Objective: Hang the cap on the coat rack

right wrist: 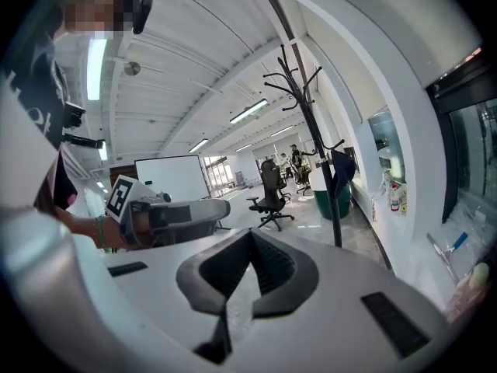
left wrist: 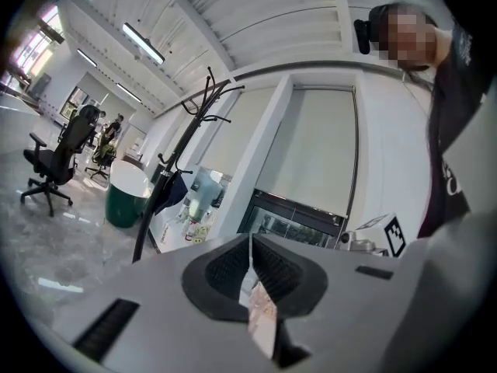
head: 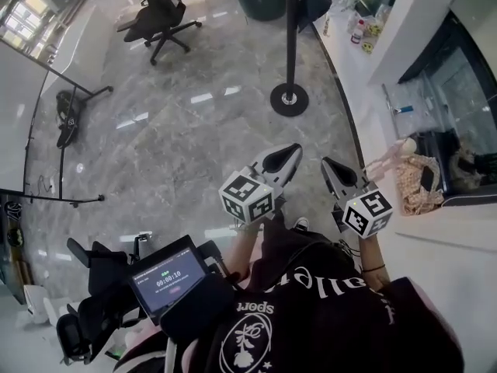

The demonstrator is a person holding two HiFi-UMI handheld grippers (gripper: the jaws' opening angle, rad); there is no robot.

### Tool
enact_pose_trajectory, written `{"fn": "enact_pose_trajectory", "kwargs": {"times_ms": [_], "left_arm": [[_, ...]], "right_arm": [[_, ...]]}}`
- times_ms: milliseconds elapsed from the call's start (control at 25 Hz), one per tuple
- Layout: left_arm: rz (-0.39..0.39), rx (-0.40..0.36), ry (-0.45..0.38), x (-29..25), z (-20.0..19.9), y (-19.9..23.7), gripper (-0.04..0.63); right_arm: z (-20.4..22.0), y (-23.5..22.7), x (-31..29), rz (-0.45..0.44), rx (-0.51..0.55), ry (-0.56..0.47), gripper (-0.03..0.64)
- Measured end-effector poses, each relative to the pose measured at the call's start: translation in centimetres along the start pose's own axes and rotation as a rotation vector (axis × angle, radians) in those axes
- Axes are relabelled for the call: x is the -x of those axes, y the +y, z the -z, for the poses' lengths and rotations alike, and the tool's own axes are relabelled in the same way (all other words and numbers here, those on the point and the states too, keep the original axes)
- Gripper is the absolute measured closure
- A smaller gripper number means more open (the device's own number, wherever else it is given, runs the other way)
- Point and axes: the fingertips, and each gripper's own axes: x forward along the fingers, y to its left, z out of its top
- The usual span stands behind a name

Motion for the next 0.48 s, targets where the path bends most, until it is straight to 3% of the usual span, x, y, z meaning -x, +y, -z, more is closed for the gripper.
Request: {"fn": "enact_pose_trajectory", "kwargs": {"times_ms": [480], "left_arm": [[-0.096, -0.028, -0.014, 1.7, 2.3, -4.1, 0.591]], "right_arm": [[2.0, 0.3, 4.7, -0.067, 0.011, -0.015, 0.601]]}}
